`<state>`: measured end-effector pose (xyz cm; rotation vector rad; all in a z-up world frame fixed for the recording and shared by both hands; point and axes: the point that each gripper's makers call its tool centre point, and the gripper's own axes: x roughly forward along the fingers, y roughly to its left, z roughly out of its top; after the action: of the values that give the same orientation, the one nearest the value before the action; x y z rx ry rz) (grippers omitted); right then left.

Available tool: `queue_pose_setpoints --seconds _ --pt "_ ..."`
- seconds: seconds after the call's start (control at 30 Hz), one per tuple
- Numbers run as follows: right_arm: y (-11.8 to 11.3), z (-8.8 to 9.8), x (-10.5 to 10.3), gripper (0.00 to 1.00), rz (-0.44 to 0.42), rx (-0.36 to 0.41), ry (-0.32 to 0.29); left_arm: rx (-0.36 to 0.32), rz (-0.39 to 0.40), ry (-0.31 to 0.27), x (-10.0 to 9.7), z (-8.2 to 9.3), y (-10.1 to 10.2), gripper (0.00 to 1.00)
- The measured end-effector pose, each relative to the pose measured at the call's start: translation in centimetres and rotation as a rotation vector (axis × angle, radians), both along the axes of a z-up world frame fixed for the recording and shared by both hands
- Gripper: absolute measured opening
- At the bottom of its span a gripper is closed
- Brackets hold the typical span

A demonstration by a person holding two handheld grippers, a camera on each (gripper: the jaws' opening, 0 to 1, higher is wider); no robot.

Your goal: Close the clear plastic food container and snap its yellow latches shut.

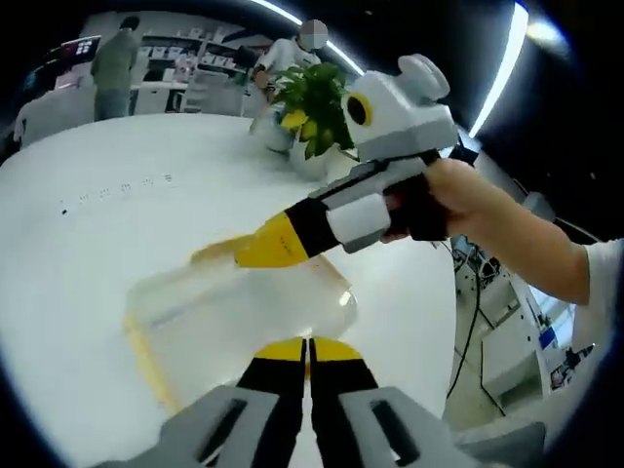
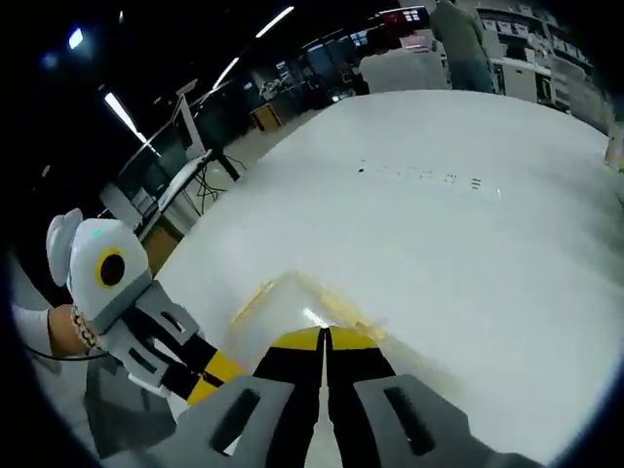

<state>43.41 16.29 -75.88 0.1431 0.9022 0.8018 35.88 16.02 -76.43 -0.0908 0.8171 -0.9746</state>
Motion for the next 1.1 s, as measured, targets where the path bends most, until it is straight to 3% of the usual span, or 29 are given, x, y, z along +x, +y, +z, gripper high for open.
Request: queue_pose_setpoints --seconds 0.23,0.37,0.47,0.6,0.7,0.77,0.8,0.83,0.9,1.03,1.1 --pt "-0.3 0.2 2.0 0.00 -0.075 0.023 -0.004 -0.009 0.008 -0.007 0.4 0.1 0.2 0.00" --pt "-0.6 -0.8 2.5 0.00 -0.053 -0.061 -0.017 -0.002 0.000 -0.016 0.5 0.2 0.1 0.00" --pt "-0.6 -1.2 2.6 0.00 -0.043 -0.075 -0.008 0.009 -0.007 -0.024 0.6 0.1 0.1 0.00" --pt "-1.0 -0.6 3.3 0.00 -0.071 -0.057 -0.007 0.023 -0.036 -0.081 0.7 0.1 0.1 0.00" --pt "-0.4 0.2 2.9 0.07 0.089 -0.128 -0.051 0.068 -0.105 -0.161 0.4 0.3 0.2 0.00" --pt "-0.2 0.4 2.3 0.17 0.220 -0.207 -0.098 0.113 -0.206 -0.262 -0.2 0.5 0.1 0.04" --pt "0.1 0.4 1.7 0.22 0.308 -0.242 -0.119 0.116 -0.223 -0.263 -0.5 0.5 0.0 0.06" --pt "0.1 -0.1 0.9 0.29 0.381 -0.276 -0.096 0.116 -0.207 -0.251 -0.7 0.5 0.2 0.07" --pt "0.0 -0.6 -0.2 0.40 0.470 -0.321 -0.054 0.140 -0.237 -0.315 -0.3 0.8 0.4 0.12" --pt "-0.5 -1.3 -1.4 0.38 0.670 -0.457 -0.032 0.232 -0.338 -0.438 -0.3 1.1 0.5 0.16" --pt "-0.7 -1.6 0.2 0.37 0.745 -0.535 -0.045 0.288 -0.387 -0.493 -0.3 1.0 0.5 0.16"
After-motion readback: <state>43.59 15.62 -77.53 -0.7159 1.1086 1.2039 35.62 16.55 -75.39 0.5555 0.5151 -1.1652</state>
